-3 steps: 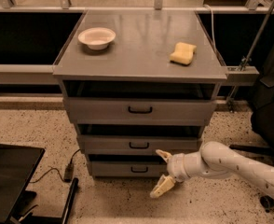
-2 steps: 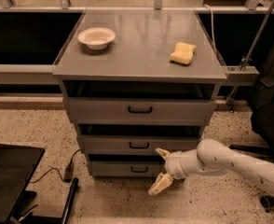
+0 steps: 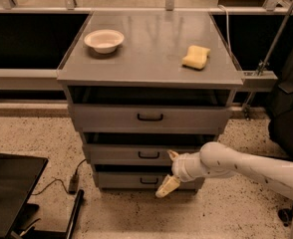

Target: Open middle drawer

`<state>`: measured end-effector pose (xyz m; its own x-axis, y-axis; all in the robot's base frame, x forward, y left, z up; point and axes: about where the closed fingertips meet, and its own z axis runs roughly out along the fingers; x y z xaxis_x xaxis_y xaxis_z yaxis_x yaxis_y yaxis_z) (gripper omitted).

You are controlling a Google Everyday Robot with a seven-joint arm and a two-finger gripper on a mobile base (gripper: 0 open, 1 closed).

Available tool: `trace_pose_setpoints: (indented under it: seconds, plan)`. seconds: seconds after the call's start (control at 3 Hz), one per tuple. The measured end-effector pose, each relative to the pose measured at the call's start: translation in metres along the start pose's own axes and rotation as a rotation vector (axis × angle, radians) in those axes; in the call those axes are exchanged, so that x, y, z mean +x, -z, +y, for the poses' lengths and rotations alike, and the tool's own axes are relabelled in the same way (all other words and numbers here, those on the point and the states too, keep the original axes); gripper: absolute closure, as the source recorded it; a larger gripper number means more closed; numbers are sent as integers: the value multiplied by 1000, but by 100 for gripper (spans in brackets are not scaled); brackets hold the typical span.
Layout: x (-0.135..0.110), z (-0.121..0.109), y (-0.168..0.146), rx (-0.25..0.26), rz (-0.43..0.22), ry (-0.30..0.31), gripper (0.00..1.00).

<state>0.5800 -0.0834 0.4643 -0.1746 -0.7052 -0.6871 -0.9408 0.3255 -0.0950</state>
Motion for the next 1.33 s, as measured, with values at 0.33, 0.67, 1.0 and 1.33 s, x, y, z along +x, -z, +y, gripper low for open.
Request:
trace_pose_setpoints:
  seconds: [0.33, 0.67, 1.0, 1.33]
  plan:
    - [3, -5, -6, 3, 1, -24, 0]
    - [7, -22, -15, 61, 4, -87, 0]
    - [4, -41, -8, 189, -11, -155, 0]
    - [5, -53, -6, 239, -13, -154, 0]
